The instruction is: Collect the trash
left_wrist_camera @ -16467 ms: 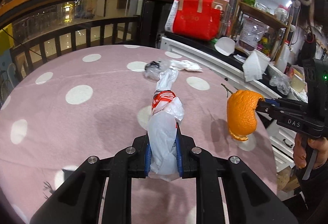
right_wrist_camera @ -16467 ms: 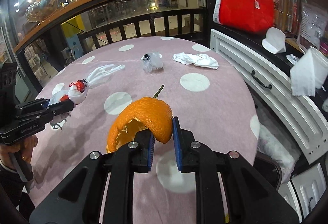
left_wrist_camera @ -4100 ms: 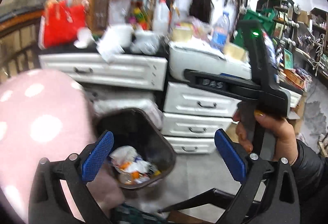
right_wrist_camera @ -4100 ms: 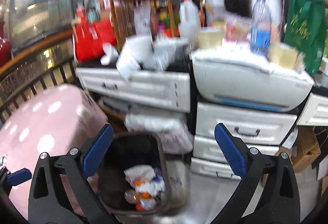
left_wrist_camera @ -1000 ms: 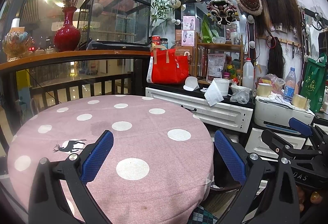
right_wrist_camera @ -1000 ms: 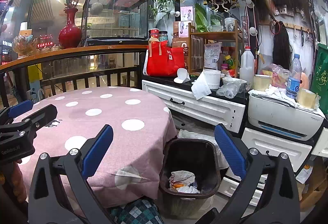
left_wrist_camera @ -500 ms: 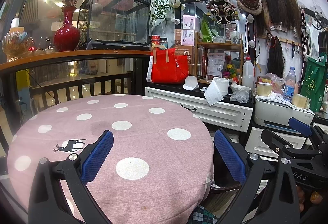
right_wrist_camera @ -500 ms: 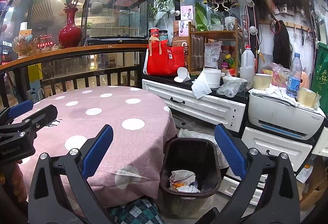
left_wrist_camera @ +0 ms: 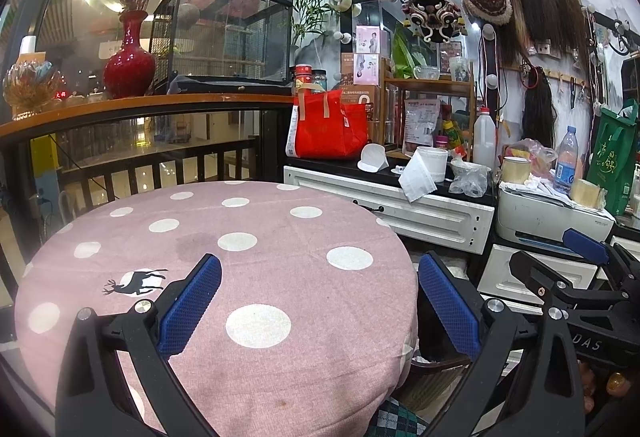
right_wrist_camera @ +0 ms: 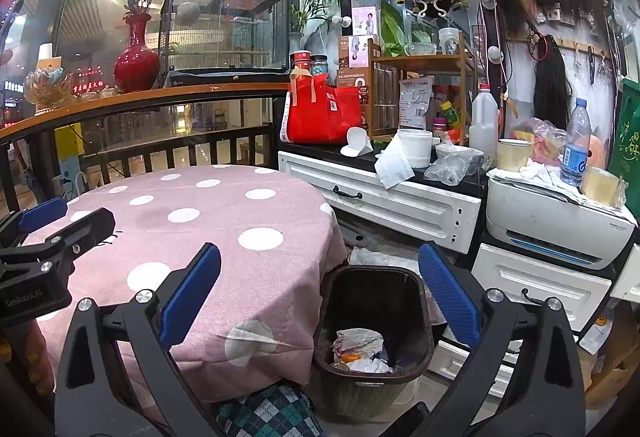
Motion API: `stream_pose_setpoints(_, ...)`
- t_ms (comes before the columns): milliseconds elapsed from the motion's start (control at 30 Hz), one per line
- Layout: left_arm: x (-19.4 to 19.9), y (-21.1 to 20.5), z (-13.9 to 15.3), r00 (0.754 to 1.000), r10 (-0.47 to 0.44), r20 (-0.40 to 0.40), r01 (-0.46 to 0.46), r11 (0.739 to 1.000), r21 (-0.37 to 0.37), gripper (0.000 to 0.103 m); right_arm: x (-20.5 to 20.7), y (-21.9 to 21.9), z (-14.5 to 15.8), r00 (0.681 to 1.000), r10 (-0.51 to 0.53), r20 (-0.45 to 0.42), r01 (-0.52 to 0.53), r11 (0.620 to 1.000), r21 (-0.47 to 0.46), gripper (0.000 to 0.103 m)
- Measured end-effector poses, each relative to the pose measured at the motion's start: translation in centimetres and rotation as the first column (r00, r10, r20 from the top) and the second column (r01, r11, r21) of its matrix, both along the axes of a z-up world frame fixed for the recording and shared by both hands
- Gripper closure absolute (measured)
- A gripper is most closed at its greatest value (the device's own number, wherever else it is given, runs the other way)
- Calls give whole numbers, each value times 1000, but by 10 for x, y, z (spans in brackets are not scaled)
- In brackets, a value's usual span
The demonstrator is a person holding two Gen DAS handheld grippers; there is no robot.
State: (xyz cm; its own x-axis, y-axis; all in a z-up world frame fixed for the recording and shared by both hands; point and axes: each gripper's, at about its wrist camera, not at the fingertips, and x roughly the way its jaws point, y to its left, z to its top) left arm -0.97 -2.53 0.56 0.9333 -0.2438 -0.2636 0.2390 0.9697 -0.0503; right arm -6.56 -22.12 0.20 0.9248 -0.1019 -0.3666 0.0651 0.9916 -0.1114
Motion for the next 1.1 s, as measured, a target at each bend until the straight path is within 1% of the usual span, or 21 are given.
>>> stream_pose_setpoints(167, 0, 0, -1, 1000, -6, -3, 6, 1000, 16, 6, 1, -1, 0, 1000, 0, -7, 0, 1000, 2, 6)
stream_pose_setpoints(867, 4, 8, -1, 1000, 19, -13, -19, 1000, 1, 6, 4, -6, 1, 1000, -5, -19, 5, 1000, 4, 6)
stream_pose_setpoints(1100, 5, 7, -1, 999, 27, -23, -26, 1000, 11, 6, 4, -6, 0, 1000, -6, -22, 6, 1000, 6, 6)
